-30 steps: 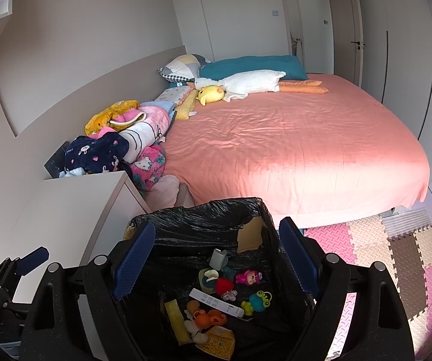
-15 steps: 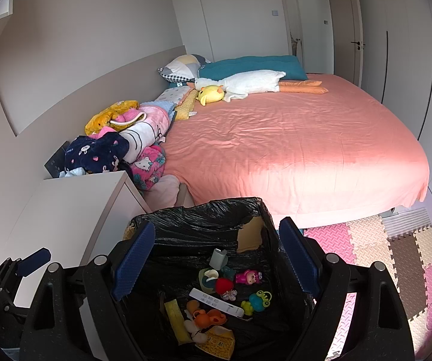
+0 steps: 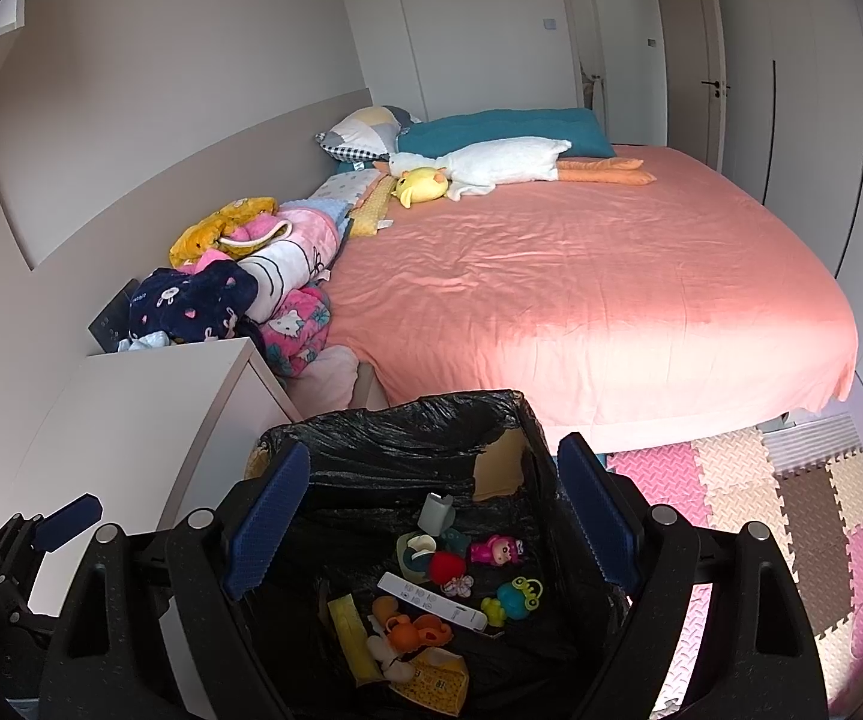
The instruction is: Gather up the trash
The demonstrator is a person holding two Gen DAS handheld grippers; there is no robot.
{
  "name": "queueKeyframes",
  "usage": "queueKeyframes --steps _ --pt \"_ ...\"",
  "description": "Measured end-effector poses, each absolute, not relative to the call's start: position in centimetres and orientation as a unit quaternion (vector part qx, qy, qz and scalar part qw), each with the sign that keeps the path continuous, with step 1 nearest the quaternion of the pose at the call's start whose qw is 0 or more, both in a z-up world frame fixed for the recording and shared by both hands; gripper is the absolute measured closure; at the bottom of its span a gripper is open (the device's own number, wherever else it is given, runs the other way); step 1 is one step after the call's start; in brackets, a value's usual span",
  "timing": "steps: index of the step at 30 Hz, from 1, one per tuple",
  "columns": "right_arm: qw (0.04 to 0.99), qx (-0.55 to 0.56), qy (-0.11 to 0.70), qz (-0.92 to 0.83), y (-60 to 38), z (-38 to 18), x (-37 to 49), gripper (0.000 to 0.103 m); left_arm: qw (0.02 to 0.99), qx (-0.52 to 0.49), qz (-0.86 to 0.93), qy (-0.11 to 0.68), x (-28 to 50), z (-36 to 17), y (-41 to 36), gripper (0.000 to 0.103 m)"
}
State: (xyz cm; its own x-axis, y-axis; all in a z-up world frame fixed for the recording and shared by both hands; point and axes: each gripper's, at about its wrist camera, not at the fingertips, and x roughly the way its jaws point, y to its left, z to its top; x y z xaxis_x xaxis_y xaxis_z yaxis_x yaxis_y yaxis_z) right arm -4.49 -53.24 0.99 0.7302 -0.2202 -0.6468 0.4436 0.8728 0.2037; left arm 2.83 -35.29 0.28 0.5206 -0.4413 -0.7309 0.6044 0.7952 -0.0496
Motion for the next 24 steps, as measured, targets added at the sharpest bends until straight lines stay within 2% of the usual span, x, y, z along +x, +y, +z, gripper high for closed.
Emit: queueKeyframes --steps 24 --pt "0.912 0.174 0.324 -0.181 -53.15 0.47 -4.63 0.018 0.858 0.079 -0.309 0.402 3.12 0.27 -35.28 0.006"
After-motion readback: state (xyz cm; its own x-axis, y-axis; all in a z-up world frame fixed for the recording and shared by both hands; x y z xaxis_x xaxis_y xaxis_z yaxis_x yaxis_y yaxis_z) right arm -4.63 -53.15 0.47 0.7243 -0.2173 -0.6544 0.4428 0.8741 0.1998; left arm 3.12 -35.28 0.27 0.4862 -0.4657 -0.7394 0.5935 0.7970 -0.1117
